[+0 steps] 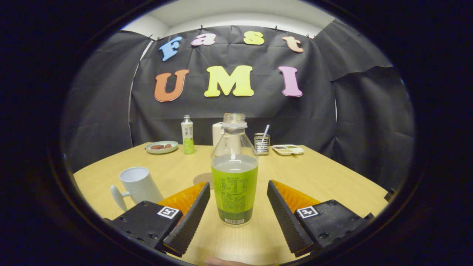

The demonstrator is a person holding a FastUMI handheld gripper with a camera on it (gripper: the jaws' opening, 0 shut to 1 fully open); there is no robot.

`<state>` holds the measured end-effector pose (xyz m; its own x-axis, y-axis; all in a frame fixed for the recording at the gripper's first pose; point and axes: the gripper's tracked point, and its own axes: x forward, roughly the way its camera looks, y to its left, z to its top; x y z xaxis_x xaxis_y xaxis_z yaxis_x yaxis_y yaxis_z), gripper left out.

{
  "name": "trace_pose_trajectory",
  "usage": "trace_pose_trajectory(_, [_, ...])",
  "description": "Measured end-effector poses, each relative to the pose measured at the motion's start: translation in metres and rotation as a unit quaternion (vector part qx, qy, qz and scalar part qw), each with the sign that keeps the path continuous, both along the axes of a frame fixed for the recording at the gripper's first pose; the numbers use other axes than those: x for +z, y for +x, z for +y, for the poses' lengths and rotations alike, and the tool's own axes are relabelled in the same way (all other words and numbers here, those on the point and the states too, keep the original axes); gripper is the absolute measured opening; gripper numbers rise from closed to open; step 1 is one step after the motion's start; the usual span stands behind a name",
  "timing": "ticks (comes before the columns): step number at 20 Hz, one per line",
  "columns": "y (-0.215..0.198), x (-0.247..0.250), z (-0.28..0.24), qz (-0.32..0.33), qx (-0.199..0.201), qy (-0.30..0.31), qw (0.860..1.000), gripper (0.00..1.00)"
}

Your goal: Take the bottle from table, then pour the juice into the cup, finally place the bottle on the coaster

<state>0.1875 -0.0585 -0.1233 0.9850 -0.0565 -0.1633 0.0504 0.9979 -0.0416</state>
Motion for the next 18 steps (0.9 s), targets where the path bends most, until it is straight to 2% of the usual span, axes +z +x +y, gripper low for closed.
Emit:
trace_pose_trajectory(8, [0.025,-0.001,0.005,0.001,0.007,-0.003,1.0,1.0])
trace_pose_trajectory(10, [0.028,0.0,0.001,0.001,0.0,-0.009,1.0,0.98])
trace_pose_trajectory(12, [0.021,0.004,-0.002,0.0,-0.01,-0.01,1.0,0.83])
trace_pose_trajectory(18, [-0.014,0.034,-0.003,-0.024,-0.019,-0.035,0.999,0.81])
